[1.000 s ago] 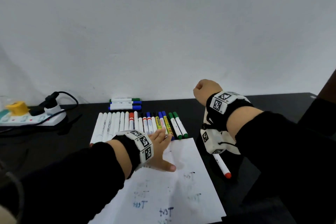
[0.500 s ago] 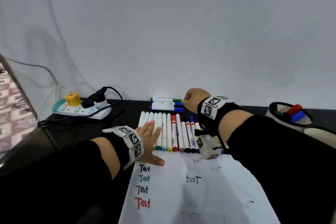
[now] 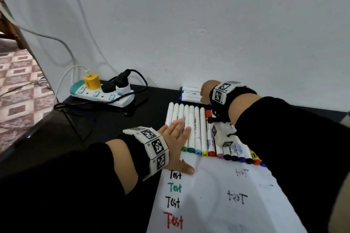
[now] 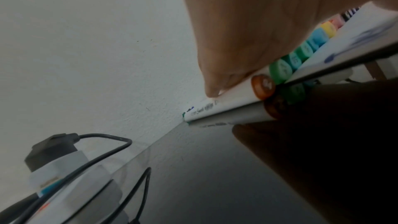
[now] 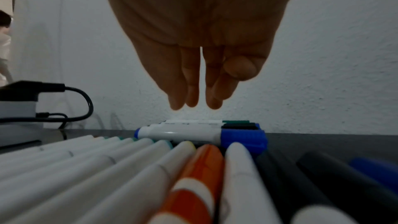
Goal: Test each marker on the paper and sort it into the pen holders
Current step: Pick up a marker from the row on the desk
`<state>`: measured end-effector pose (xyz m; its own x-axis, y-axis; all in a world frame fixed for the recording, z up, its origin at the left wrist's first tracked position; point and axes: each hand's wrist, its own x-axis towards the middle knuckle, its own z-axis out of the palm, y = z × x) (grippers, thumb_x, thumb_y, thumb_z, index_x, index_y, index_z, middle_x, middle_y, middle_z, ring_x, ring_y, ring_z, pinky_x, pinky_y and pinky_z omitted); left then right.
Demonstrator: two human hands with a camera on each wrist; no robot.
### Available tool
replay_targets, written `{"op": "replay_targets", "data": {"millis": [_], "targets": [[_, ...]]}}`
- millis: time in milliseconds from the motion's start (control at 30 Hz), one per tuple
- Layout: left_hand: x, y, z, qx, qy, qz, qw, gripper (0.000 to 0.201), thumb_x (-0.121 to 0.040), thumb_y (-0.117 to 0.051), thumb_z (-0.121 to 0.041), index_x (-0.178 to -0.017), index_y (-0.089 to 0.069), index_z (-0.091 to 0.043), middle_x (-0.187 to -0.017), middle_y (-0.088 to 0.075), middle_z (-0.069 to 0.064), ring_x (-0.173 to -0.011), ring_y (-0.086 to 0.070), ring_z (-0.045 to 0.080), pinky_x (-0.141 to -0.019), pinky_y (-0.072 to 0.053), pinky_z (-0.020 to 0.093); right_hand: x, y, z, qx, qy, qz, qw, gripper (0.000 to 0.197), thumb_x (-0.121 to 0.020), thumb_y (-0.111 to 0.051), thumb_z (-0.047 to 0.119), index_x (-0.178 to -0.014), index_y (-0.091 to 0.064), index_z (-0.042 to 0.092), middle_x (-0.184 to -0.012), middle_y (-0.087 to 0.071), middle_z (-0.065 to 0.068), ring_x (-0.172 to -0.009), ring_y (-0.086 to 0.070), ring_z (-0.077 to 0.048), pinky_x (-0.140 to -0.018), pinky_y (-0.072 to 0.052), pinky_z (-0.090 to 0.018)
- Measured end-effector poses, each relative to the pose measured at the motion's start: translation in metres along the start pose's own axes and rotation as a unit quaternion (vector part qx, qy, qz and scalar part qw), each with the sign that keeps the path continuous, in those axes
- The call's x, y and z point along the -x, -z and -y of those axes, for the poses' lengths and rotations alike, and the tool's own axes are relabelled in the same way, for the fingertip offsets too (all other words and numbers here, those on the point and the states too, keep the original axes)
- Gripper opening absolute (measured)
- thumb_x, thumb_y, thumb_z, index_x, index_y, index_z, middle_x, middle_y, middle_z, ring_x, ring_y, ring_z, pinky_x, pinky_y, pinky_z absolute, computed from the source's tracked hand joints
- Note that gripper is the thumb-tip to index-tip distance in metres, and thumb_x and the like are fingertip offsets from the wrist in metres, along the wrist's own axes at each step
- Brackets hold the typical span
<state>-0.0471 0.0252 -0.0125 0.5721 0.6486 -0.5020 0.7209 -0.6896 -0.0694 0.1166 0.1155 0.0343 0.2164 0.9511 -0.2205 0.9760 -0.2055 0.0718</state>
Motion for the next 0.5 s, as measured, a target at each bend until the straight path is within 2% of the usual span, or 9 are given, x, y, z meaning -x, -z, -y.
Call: {"op": "replay_targets", "data": {"millis": [100, 200, 300, 333, 400, 433, 467, 500], "targets": [[0.0, -0.001, 0.0, 0.002, -0.005, -0.001, 1.0, 0.109, -0.079, -0.041, -0.073, -0.143, 0.027, -0.016, -0.148, 0.036, 0.008, -0.139, 0.027, 0.023, -0.114, 0.011, 0.037, -0.005, -0.001, 0.006, 0.069, 0.005, 0.01, 0.998, 0.019, -0.09, -0.056, 0.017, -0.101, -0.063, 0.004, -0.099, -0.06, -0.017, -0.094, -0.059, -0.033, -0.095, -0.048, -0.048], [-0.001, -0.002, 0.001, 0.005, -0.005, -0.004, 1.0, 0.11, -0.079, -0.04, -0.074, -0.142, 0.029, -0.016, -0.148, 0.037, 0.008, -0.139, 0.029, 0.022, -0.113, 0.012, 0.037, -0.018, -0.005, 0.006, 0.142, 0.019, 0.019, 0.989, 0.013, -0.085, -0.058, 0.02, -0.08, -0.055, 0.008, -0.08, -0.054, -0.012, -0.078, -0.053, -0.03, -0.089, -0.052, -0.049], [-0.002, -0.004, 0.002, 0.005, -0.004, -0.005, 1.0, 0.11, -0.079, -0.04, -0.075, -0.141, 0.03, -0.017, -0.147, 0.038, 0.007, -0.138, 0.03, 0.022, -0.113, 0.013, 0.037, -0.017, -0.002, 0.009, 0.174, 0.029, 0.023, 0.984, 0.018, -0.084, -0.057, 0.022, -0.074, -0.052, 0.008, -0.063, -0.046, -0.004, -0.072, -0.054, -0.028, -0.083, -0.056, -0.041], [-0.002, -0.005, 0.002, 0.005, -0.004, -0.006, 1.0, 0.11, -0.079, -0.04, -0.075, -0.141, 0.03, -0.017, -0.147, 0.038, 0.007, -0.138, 0.031, 0.022, -0.113, 0.013, 0.037, -0.009, 0.001, 0.011, 0.177, 0.037, 0.017, 0.983, 0.017, -0.086, -0.056, 0.022, -0.077, -0.052, 0.008, -0.062, -0.042, -0.003, -0.068, -0.053, -0.026, -0.078, -0.056, -0.034], [-0.002, -0.005, 0.001, 0.007, -0.002, -0.009, 1.0, 0.11, -0.079, -0.04, -0.075, -0.142, 0.029, -0.017, -0.147, 0.038, 0.007, -0.138, 0.031, 0.021, -0.113, 0.013, 0.037, 0.006, 0.004, 0.01, 0.163, 0.055, 0.018, 0.985, 0.014, -0.094, -0.05, 0.02, -0.087, -0.046, 0.008, -0.061, -0.034, 0.0, -0.059, -0.042, -0.02, -0.064, -0.047, -0.019], [-0.002, -0.005, 0.001, 0.008, -0.001, -0.009, 1.0, 0.11, -0.079, -0.04, -0.074, -0.142, 0.029, -0.017, -0.147, 0.038, 0.006, -0.138, 0.031, 0.021, -0.113, 0.014, 0.037, 0.009, 0.003, 0.008, 0.162, 0.062, 0.015, 0.985, 0.014, -0.097, -0.045, 0.019, -0.091, -0.048, 0.007, -0.063, -0.036, -0.001, -0.06, -0.037, -0.02, -0.065, -0.044, -0.016], [-0.002, -0.005, 0.001, 0.008, 0.0, -0.009, 1.0, 0.11, -0.079, -0.04, -0.074, -0.142, 0.029, -0.017, -0.147, 0.038, 0.006, -0.138, 0.031, 0.021, -0.113, 0.014, 0.036, 0.013, 0.005, 0.006, 0.164, 0.071, 0.004, 0.984, 0.018, -0.099, -0.041, 0.019, -0.095, -0.053, 0.005, -0.069, -0.043, -0.002, -0.065, -0.037, -0.02, -0.072, -0.044, -0.017], [-0.002, -0.005, 0.001, 0.008, 0.0, -0.01, 1.0, 0.11, -0.079, -0.04, -0.074, -0.142, 0.029, -0.017, -0.147, 0.038, 0.006, -0.138, 0.03, 0.021, -0.113, 0.014, 0.036, 0.015, 0.005, 0.006, 0.17, 0.085, 0.007, 0.982, 0.02, -0.099, -0.04, 0.018, -0.092, -0.055, 0.006, -0.076, -0.05, -0.007, -0.068, -0.037, -0.017, -0.075, -0.043, -0.017]]}}
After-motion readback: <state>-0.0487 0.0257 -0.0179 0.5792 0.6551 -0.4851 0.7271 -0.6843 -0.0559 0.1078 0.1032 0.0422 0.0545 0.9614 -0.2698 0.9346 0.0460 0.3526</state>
